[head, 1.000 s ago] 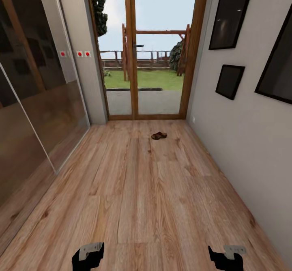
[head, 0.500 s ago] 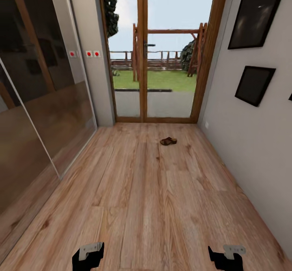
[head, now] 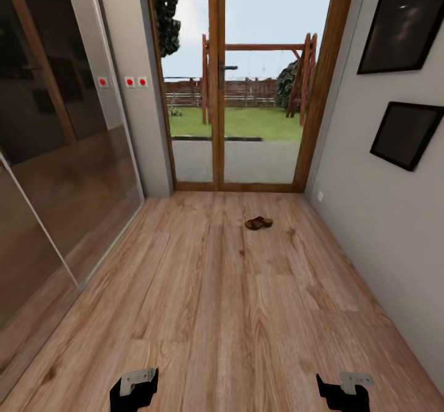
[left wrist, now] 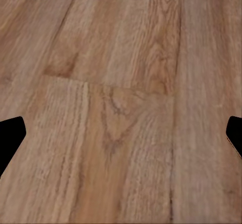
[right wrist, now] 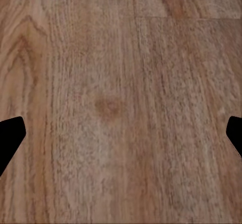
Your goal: Pick up the two gym shoes and the two sandals from the corridor floor and place them onto the hallstand (shoe rack) in the corridor, making sure they are on the rack and not on the floor. Arrange them so the two gym shoes are next to each other and the two sandals are next to each other.
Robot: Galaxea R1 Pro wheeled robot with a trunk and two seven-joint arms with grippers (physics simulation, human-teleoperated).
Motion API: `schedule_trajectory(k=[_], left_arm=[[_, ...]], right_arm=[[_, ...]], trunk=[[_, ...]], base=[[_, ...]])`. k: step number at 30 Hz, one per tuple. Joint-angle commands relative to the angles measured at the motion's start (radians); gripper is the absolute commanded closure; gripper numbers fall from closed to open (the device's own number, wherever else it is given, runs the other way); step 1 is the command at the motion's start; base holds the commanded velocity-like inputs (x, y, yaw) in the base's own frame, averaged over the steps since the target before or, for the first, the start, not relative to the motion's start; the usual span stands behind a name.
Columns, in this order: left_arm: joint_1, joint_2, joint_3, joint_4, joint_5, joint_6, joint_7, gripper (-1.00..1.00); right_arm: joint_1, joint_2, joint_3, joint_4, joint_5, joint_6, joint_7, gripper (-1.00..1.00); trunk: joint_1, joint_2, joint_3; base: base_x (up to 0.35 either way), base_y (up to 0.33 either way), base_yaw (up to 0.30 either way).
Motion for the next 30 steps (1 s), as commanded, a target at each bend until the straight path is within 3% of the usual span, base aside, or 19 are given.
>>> schedule_trajectory(k=[1,20,30], left_arm=[[-0.001,-0.001,0.004,0.001,0.0,-0.003,-0.001,-1.0],[-0.001,-0.001,0.004,0.001,0.001,-0.003,-0.001,-1.0],[0.0,-0.002,0.004,0.001,0.001,-0.003,-0.002,-1.0]], right_arm=[[-0.001,0.0,-0.009,0.001,0.007,-0.004,0.005,-1.0],[-0.001,0.0,-0.009,0.001,0.007,-0.003,0.005,-1.0],[-0.001,-0.001,-0.009,0.0,0.007,-0.004,0.005,-1.0]], trunk=[[0.0,0.0,-0.001],[0.0,0.0,-0.001],[0.0,0.0,-0.001]], base=[[0.34,0.0,0.0],[0.335,-0.059,0.01],[0.299,-0.136,0.188]])
